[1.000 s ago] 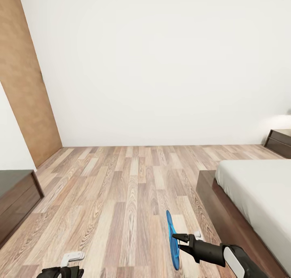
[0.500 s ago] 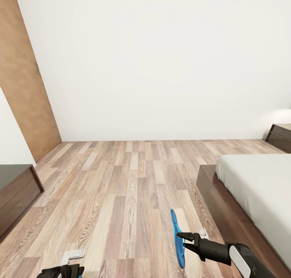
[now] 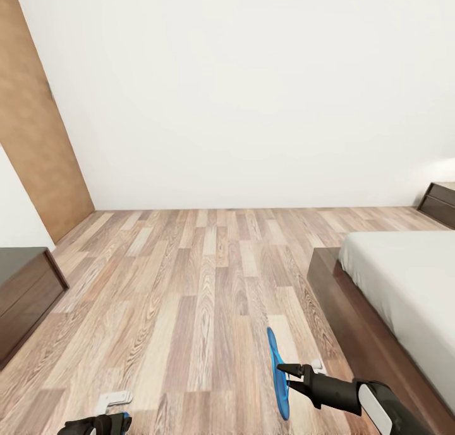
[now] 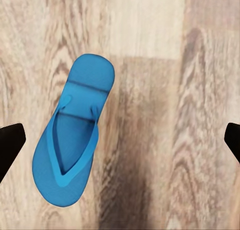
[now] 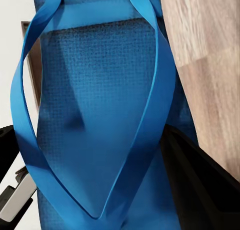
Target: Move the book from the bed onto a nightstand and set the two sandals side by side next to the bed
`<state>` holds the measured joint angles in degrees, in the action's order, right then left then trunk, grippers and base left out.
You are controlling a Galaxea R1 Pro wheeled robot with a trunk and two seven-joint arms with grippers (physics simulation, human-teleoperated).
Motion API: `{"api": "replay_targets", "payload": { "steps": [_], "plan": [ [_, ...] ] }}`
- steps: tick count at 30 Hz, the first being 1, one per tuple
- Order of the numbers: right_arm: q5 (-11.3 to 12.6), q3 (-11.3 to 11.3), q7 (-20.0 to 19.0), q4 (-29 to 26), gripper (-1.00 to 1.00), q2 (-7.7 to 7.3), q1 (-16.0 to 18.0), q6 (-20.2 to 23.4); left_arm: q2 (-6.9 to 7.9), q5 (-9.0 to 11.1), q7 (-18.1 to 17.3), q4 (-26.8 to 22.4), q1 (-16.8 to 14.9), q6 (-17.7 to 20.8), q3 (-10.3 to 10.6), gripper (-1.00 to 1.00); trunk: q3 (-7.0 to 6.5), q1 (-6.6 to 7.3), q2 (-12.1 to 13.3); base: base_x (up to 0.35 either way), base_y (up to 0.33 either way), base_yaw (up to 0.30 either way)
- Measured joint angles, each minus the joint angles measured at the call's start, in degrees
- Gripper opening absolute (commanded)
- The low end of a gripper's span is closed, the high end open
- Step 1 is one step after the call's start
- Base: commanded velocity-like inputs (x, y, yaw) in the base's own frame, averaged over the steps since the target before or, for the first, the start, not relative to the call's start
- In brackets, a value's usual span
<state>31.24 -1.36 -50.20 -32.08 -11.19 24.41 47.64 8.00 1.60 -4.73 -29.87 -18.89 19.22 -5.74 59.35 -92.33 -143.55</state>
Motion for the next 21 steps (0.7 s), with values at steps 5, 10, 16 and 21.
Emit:
{"api": "replay_targets", "payload": {
  "steps": [5, 10, 16, 21],
  "plan": [
    [0.0, 0.0, 0.0, 0.0, -1.0, 0.02, 0.0, 0.0, 0.03, 0.0, 0.0, 0.0, 0.0, 0.0, -0.1, 1.0, 1.11, -0.13, -0.1, 0.0, 0.0, 0.0],
    [-0.1, 0.0, 0.0, 0.0, -1.0, 0.02, 0.0, 0.0, 0.03, 0.0, 0.0, 0.0, 0.0, 0.0, -0.1, 1.0, 2.22, -0.26, -0.1, 0.0, 0.0, 0.0],
    [-0.1, 0.0, 0.0, 0.0, -1.0, 0.02, 0.0, 0.0, 0.03, 0.0, 0.0, -0.1, 0.0, 0.0, -0.1, 1.0, 3.55, -0.41, -0.2, 0.0, 0.0, 0.0],
    [-0.1, 0.0, 0.0, 0.0, -1.0, 0.02, 0.0, 0.0, 0.03, 0.0, 0.0, -0.1, 0.0, 0.0, -0.1, 1.0, 4.66, -0.54, -0.3, 0.0, 0.0, 0.0]
  ]
}}
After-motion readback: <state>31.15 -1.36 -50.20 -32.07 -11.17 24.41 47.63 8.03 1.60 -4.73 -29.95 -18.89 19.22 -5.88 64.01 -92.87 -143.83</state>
